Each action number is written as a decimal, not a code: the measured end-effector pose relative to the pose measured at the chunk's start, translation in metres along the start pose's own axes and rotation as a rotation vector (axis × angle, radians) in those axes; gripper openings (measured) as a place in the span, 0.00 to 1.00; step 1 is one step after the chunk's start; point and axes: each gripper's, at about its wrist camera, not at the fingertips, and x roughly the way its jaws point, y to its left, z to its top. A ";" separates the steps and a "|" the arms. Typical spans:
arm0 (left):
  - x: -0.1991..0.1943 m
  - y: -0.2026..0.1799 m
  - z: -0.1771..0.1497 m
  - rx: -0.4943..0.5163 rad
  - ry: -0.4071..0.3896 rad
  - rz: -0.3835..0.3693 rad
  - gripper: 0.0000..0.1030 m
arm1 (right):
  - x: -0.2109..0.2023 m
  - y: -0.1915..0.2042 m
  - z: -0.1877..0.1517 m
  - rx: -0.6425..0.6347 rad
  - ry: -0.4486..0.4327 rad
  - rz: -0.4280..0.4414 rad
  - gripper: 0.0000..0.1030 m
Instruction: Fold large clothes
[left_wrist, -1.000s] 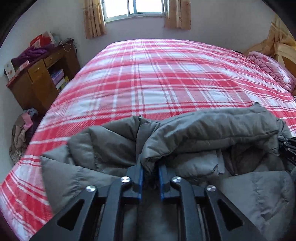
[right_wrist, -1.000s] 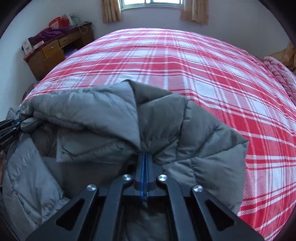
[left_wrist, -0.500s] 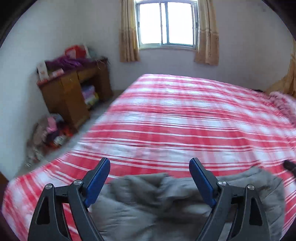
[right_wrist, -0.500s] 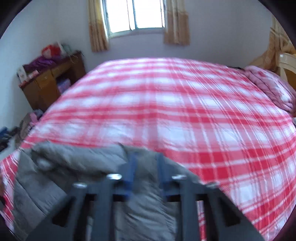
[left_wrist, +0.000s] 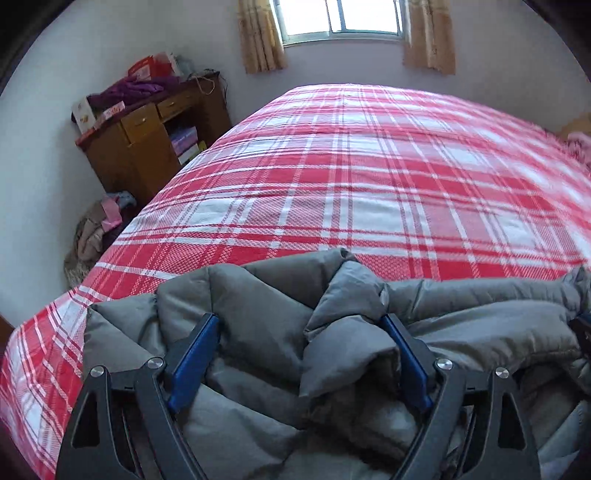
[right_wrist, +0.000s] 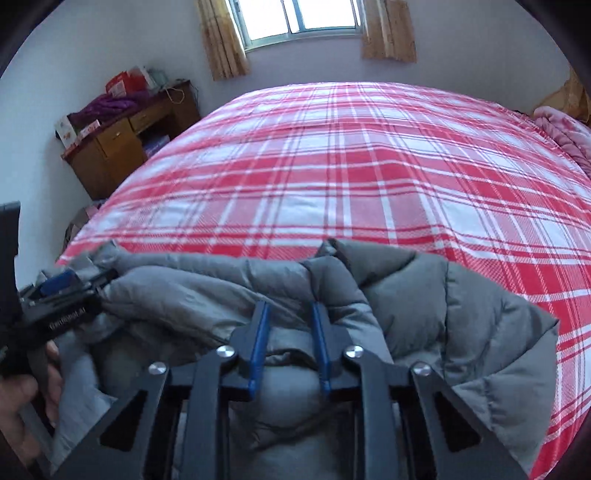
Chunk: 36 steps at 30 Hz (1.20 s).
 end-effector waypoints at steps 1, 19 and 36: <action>0.000 -0.002 -0.001 0.007 -0.001 0.007 0.86 | 0.000 -0.001 0.000 -0.008 0.002 -0.001 0.23; 0.008 -0.005 -0.006 0.007 0.006 0.010 0.86 | 0.013 0.008 -0.010 -0.061 0.006 -0.059 0.23; 0.009 -0.008 -0.005 0.021 0.008 0.028 0.86 | 0.015 0.011 -0.011 -0.077 0.006 -0.081 0.23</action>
